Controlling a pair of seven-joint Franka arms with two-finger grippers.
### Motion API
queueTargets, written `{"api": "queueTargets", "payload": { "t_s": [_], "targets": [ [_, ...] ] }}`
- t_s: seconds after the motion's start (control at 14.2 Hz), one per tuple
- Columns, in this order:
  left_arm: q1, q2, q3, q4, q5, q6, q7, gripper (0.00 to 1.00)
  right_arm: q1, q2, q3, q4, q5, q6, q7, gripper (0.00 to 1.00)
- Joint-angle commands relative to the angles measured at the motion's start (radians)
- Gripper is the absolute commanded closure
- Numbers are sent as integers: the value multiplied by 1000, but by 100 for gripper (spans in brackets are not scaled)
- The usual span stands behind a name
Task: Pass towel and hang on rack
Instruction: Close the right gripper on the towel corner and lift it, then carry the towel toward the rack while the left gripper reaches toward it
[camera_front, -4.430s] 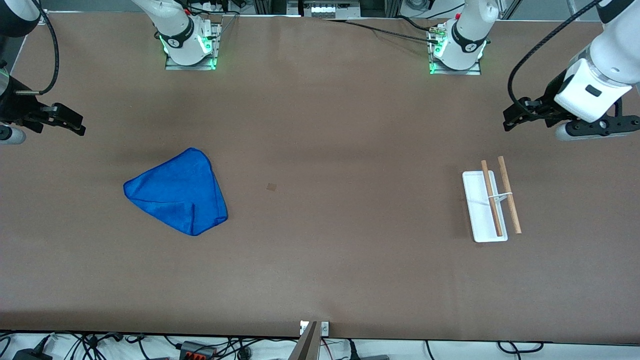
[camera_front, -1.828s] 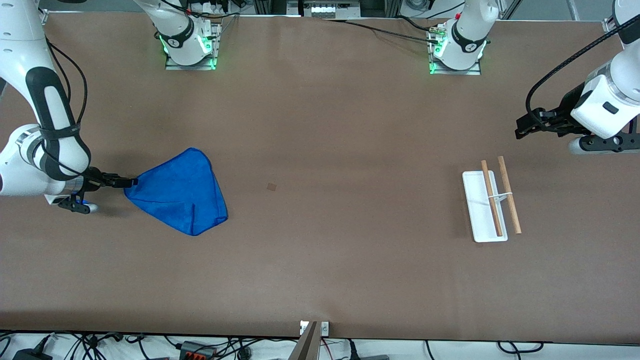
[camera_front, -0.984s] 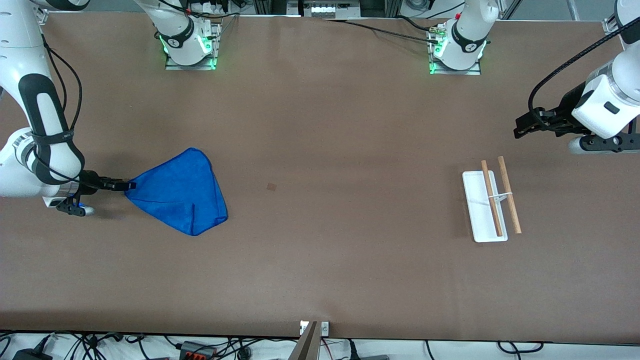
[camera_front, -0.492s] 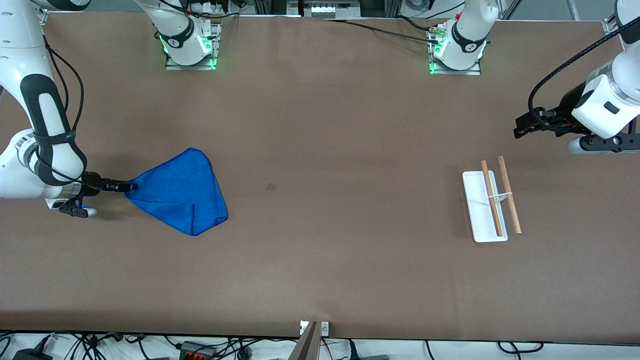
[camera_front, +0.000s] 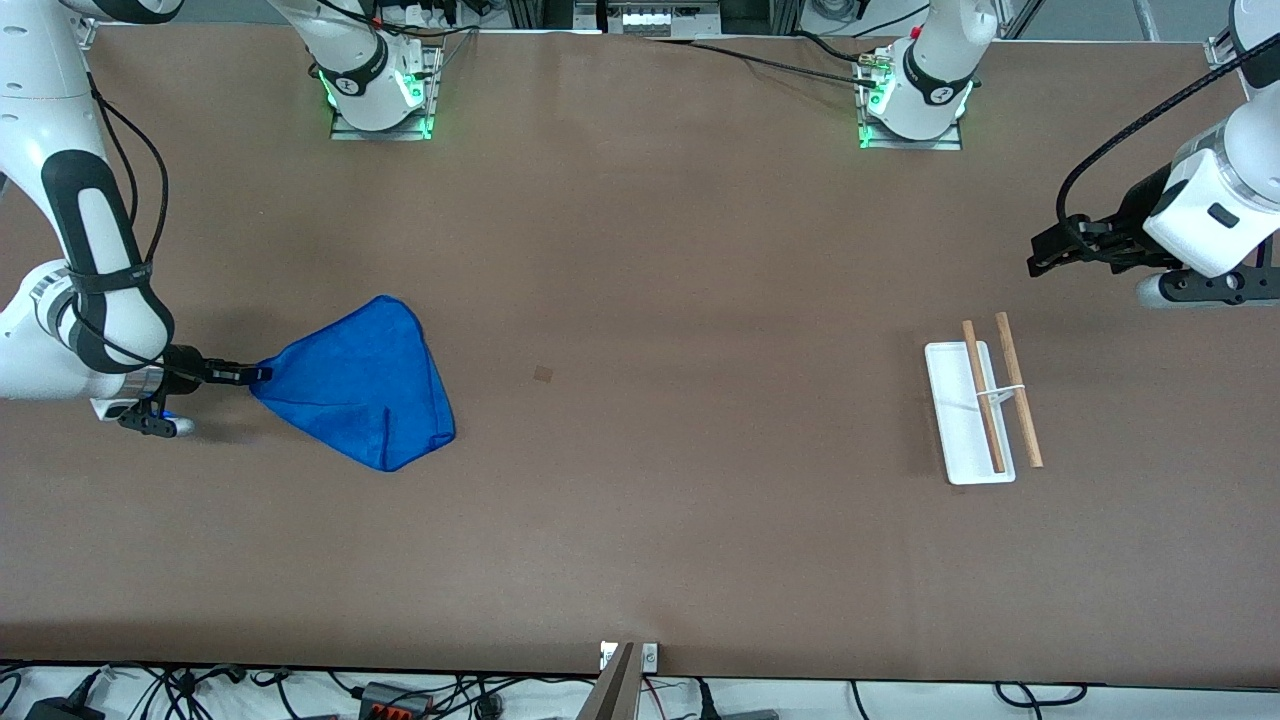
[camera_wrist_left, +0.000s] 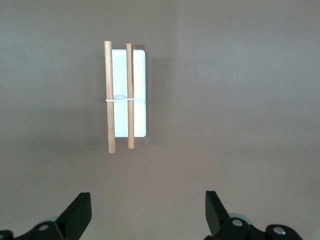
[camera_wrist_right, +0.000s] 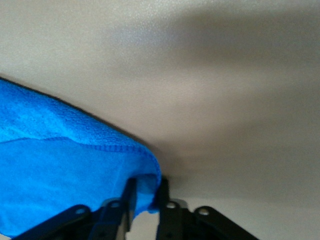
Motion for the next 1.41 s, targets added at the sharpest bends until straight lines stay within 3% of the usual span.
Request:
{"api": "queueTargets", "payload": {
  "t_s": [0.0,0.21,0.63,1.05,1.34],
  "targets": [
    [9,17,-2,36,-18,-21,20,0,0,6,6,21,18,-37,-26,100],
    [9,17,-2,36,-18,-21,21,0,13,0,6,88,18,-151,-21,100],
    [7,19,-2,36,-32,-21,20,0,97,-23,6,435,16,-599,-9,100],
    [10,22,-2,27,-32,-22,9,0,416,-74,10,567,24,-658,-11,100],
    [82,77,-4,25,-36,-62,23,0,539,-72,52,662,238,-588,92,100]
  ]
}}
